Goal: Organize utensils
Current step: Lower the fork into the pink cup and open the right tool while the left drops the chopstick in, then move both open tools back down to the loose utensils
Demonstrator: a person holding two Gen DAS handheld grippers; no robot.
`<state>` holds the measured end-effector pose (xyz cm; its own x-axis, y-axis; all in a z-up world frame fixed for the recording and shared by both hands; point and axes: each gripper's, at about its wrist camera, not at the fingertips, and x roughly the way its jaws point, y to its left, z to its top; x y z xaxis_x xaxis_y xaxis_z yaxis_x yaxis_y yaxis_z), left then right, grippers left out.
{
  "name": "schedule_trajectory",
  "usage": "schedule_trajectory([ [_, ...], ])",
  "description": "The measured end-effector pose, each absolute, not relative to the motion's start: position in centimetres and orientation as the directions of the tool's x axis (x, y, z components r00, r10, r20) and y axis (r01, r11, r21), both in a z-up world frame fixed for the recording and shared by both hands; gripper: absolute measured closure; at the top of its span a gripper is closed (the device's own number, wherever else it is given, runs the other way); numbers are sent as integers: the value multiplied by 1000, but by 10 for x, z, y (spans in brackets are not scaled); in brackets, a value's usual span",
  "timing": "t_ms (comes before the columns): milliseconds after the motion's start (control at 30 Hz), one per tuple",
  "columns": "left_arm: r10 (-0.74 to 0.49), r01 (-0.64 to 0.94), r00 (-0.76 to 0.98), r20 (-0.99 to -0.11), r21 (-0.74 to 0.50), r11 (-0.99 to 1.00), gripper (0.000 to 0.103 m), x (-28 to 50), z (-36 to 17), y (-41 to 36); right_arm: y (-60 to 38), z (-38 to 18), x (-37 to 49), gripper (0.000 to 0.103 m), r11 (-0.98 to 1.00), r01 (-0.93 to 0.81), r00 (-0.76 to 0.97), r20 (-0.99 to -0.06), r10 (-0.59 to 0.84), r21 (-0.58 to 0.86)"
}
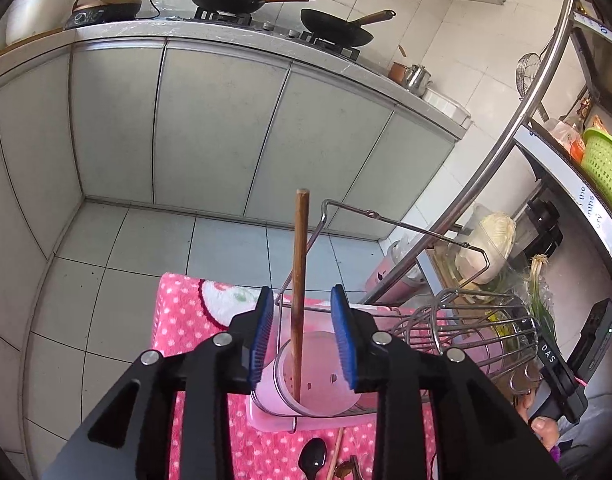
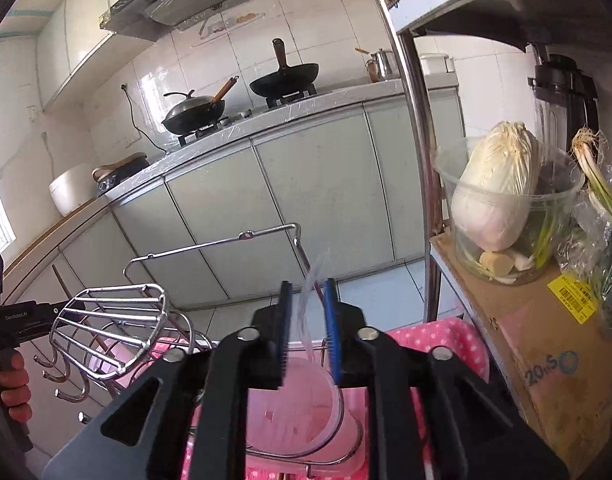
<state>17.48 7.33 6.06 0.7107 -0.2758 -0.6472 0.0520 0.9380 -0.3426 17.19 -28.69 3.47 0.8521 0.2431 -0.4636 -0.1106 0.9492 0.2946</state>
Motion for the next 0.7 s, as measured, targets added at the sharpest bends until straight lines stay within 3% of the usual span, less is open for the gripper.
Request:
schedule_trajectory([
  [67, -276, 51, 712, -645, -345, 937, 69, 171, 60, 76, -290, 33, 169, 64, 947, -107, 849, -468, 245, 303],
  [567, -242, 6, 752, -613, -360, 933, 68, 115, 62, 106, -300, 33, 98, 62, 955, -92, 857, -465, 221, 284],
  [700, -243, 18, 738, -629, -342, 940, 68, 94, 50, 101, -295, 25, 74, 57, 957, -99, 847, -482, 225, 272],
])
